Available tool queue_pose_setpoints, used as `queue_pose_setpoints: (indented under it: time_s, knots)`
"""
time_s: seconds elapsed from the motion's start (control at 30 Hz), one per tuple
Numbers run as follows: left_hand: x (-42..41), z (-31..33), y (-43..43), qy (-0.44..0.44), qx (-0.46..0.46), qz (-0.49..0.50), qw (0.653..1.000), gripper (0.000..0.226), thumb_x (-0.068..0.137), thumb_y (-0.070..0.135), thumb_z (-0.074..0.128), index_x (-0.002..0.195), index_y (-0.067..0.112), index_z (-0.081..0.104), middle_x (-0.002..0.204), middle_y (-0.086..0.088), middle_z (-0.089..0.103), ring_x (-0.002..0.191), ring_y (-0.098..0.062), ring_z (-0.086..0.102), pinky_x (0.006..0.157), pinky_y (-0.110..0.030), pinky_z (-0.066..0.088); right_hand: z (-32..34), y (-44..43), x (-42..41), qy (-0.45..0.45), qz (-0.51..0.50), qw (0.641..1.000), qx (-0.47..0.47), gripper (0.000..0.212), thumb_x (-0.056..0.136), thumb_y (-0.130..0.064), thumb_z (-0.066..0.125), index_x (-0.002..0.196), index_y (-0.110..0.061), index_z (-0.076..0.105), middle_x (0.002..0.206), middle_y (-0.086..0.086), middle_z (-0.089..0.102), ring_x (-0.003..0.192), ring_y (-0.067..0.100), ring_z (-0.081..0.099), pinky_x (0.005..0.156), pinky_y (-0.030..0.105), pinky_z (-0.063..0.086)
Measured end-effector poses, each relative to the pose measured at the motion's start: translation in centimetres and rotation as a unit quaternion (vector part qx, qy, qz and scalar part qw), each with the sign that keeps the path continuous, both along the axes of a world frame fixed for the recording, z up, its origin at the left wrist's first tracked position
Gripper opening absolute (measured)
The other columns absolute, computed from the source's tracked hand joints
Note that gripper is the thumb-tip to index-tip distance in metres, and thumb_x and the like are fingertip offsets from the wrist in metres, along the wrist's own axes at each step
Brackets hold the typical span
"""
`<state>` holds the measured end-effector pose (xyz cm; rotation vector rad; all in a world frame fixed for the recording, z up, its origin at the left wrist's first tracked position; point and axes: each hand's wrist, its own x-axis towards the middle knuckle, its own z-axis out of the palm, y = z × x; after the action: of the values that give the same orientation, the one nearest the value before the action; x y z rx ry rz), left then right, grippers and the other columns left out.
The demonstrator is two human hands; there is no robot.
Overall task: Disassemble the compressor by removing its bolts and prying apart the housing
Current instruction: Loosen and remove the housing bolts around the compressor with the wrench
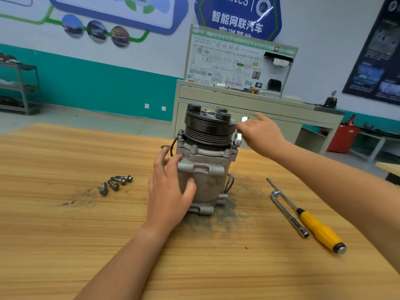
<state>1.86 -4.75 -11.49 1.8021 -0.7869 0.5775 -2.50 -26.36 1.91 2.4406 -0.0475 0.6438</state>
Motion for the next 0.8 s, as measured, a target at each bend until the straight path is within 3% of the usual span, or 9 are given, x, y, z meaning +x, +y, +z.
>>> queue_pose_setpoints:
  time_s: [0.07, 0.1, 0.13, 0.2, 0.3, 0.5, 0.63, 0.73, 0.8]
  knots:
    - [0.0, 0.1, 0.0, 0.001, 0.001, 0.0, 1.0, 0.053, 0.084, 0.018, 0.064, 0.132, 0.014, 0.043, 0.15, -0.002, 0.018, 0.131, -0.02, 0.033, 0.103, -0.049, 0.036, 0.5, 0.2, -1.8, -0.069, 0.047, 0.996, 0.024, 0.016, 0.089, -0.001, 0.053, 0.1, 0.005, 0.064, 0.079, 0.019, 0.068, 0.069, 0.033, 0.065, 0.071, 0.043, 0.048]
    - [0.0, 0.1, 0.0, 0.003, 0.002, -0.002, 1.0, 0.053, 0.084, 0.018, 0.064, 0.132, 0.014, 0.043, 0.15, -0.002, 0.017, 0.131, -0.021, 0.033, 0.104, -0.049, 0.035, 0.7, 0.6, -3.0, -0.113, 0.078, 0.989, 0.048, 0.012, 0.087, -0.002, 0.058, 0.091, 0.007, 0.065, 0.065, 0.018, 0.064, 0.053, 0.031, 0.061, 0.051, 0.035, 0.046]
    - [0.0, 0.1, 0.0, 0.003, 0.002, -0.004, 1.0, 0.054, 0.084, 0.018, 0.064, 0.133, 0.014, 0.042, 0.151, -0.001, 0.016, 0.132, -0.021, 0.033, 0.104, -0.05, 0.035, 0.8, 1.2, -4.3, -0.142, 0.098, 0.982, 0.071, 0.013, 0.087, -0.005, 0.058, 0.088, 0.008, 0.063, 0.056, 0.015, 0.059, 0.042, 0.028, 0.054, 0.04, 0.029, 0.04]
    - [0.0, 0.1, 0.0, 0.003, 0.003, -0.009, 1.0, 0.056, 0.084, 0.017, 0.063, 0.135, 0.013, 0.041, 0.152, 0.0, 0.013, 0.134, -0.021, 0.031, 0.105, -0.051, 0.034, 0.7, 2.4, -6.8, -0.143, 0.117, 0.978, 0.098, 0.027, 0.092, -0.013, 0.046, 0.092, 0.009, 0.061, 0.046, 0.009, 0.051, 0.031, 0.024, 0.044, 0.032, 0.024, 0.032]
    - [-0.1, 0.1, 0.0, 0.002, 0.01, -0.01, 1.0, 0.06, 0.085, 0.017, 0.063, 0.139, 0.013, 0.037, 0.154, 0.001, 0.008, 0.137, -0.021, 0.026, 0.107, -0.05, 0.032, 0.9, 3.8, -9.2, -0.094, 0.084, 0.985, 0.114, 0.039, 0.094, -0.025, 0.037, 0.1, 0.007, 0.059, 0.039, 0.003, 0.041, 0.025, 0.022, 0.035, 0.035, 0.014, 0.021]
    - [-0.4, 0.2, 0.0, -0.016, 0.025, 0.001, 1.0, 0.068, 0.085, 0.018, 0.063, 0.144, 0.013, 0.03, 0.154, 0.007, 0.003, 0.14, -0.02, 0.019, 0.107, -0.053, 0.032, 0.1, 4.3, -10.0, 0.028, -0.124, 0.992, 0.014, 0.034, 0.1, -0.035, 0.022, 0.128, -0.019, 0.035, 0.053, -0.007, 0.036, 0.041, 0.009, 0.031, 0.039, 0.022, 0.024]
    - [-0.8, 0.3, 0.0, -0.052, 0.043, 0.003, 0.998, 0.07, 0.084, 0.021, 0.064, 0.144, 0.016, 0.028, 0.148, 0.016, -0.008, 0.132, 0.004, -0.001, 0.105, -0.063, 0.028, 0.5, 4.7, -9.7, 0.066, -0.179, 0.982, -0.012, 0.031, 0.1, -0.024, 0.034, 0.131, -0.021, 0.031, 0.055, -0.006, 0.039, 0.042, 0.008, 0.033, 0.037, 0.021, 0.023]
    - [-0.7, 0.0, -0.2, -0.066, 0.059, 0.003, 0.996, 0.071, 0.085, 0.023, 0.064, 0.145, 0.018, 0.026, 0.145, 0.027, -0.016, 0.133, 0.001, 0.0, 0.108, -0.059, 0.016, 0.8, 6.0, -9.1, 0.102, -0.209, 0.972, -0.036, 0.044, 0.096, -0.012, 0.04, 0.137, -0.014, 0.025, 0.056, -0.004, 0.036, 0.043, 0.009, 0.034, 0.037, 0.02, 0.025]
    - [-0.5, -0.2, -0.3, -0.071, 0.064, 0.012, 0.995, 0.072, 0.084, 0.023, 0.064, 0.145, 0.017, 0.027, 0.147, 0.022, -0.015, 0.134, 0.0, 0.0, 0.108, -0.055, 0.011, 0.9, 7.0, -8.7, 0.123, -0.218, 0.967, -0.04, 0.048, 0.093, -0.006, 0.043, 0.138, -0.007, 0.026, 0.057, -0.002, 0.033, 0.049, 0.012, 0.042, 0.044, 0.023, 0.033]
